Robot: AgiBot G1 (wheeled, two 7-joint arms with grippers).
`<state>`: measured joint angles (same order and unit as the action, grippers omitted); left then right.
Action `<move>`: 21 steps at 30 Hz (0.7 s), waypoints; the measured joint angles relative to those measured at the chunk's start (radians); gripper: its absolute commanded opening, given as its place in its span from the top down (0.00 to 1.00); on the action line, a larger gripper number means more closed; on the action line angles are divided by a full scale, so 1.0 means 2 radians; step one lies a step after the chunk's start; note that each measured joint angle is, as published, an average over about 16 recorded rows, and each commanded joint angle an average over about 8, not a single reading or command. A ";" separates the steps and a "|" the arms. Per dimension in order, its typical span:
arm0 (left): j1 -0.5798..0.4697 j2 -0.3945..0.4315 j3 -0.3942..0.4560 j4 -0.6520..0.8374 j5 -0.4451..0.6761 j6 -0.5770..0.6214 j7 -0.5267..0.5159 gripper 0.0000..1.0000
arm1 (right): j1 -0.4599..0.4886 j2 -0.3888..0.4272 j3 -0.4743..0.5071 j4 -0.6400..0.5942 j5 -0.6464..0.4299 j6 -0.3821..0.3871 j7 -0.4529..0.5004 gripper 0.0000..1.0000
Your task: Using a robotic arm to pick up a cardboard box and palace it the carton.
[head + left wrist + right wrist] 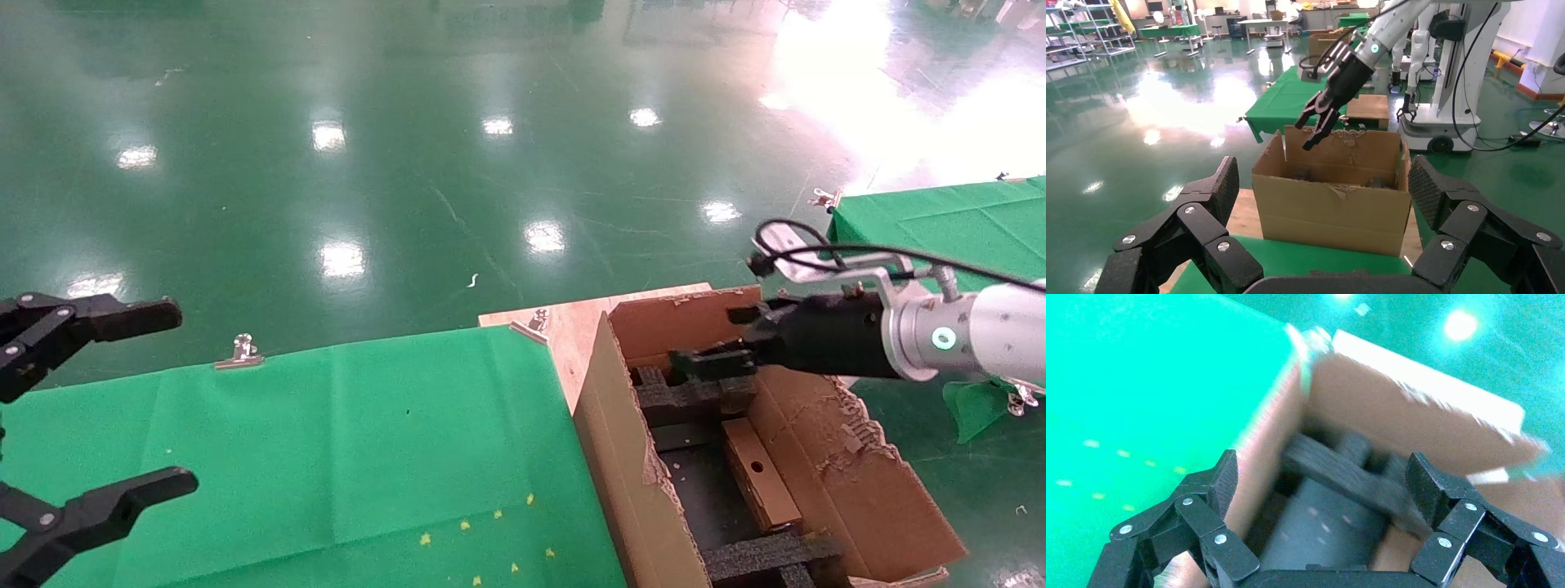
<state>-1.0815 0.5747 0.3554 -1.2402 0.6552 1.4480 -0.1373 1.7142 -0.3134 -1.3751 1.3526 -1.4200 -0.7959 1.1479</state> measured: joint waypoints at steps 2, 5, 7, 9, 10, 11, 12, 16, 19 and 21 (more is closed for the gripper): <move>0.000 0.000 0.000 0.000 0.000 0.000 0.000 0.00 | 0.003 0.002 0.003 0.006 0.008 -0.003 -0.006 0.00; 0.000 0.000 0.000 0.000 0.000 0.000 0.000 0.00 | 0.005 0.002 0.007 0.008 0.018 -0.007 -0.013 0.00; 0.000 0.000 0.000 0.000 0.000 0.000 0.000 0.00 | 0.005 0.002 0.009 0.009 0.021 -0.008 -0.016 0.00; 0.000 0.000 0.000 0.000 0.000 0.000 0.000 0.00 | 0.004 0.001 0.014 0.009 0.025 -0.011 -0.021 0.00; 0.000 0.000 0.000 0.000 0.000 0.000 0.000 0.00 | 0.002 0.000 0.016 0.009 0.027 -0.013 -0.022 0.00; 0.000 0.000 0.000 0.000 0.000 0.000 0.000 0.00 | 0.000 -0.001 0.019 0.008 0.028 -0.015 -0.024 0.00; 0.000 0.000 0.000 0.000 0.000 0.000 0.000 0.00 | -0.002 -0.002 0.022 0.007 0.030 -0.017 -0.027 0.00; 0.000 0.000 0.000 0.000 0.000 0.000 0.000 0.00 | -0.015 -0.008 0.041 0.005 0.039 -0.029 -0.043 0.00; 0.000 0.000 0.000 0.000 0.000 0.000 0.000 0.00 | -0.027 -0.013 0.062 0.003 0.052 -0.042 -0.060 0.00; 0.000 0.000 0.000 0.000 0.000 0.000 0.000 0.00 | -0.037 -0.018 0.079 0.002 0.062 -0.053 -0.075 0.00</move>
<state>-1.0814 0.5745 0.3554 -1.2399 0.6550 1.4479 -0.1373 1.6395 -0.3495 -1.2180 1.3565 -1.2963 -0.9010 0.9986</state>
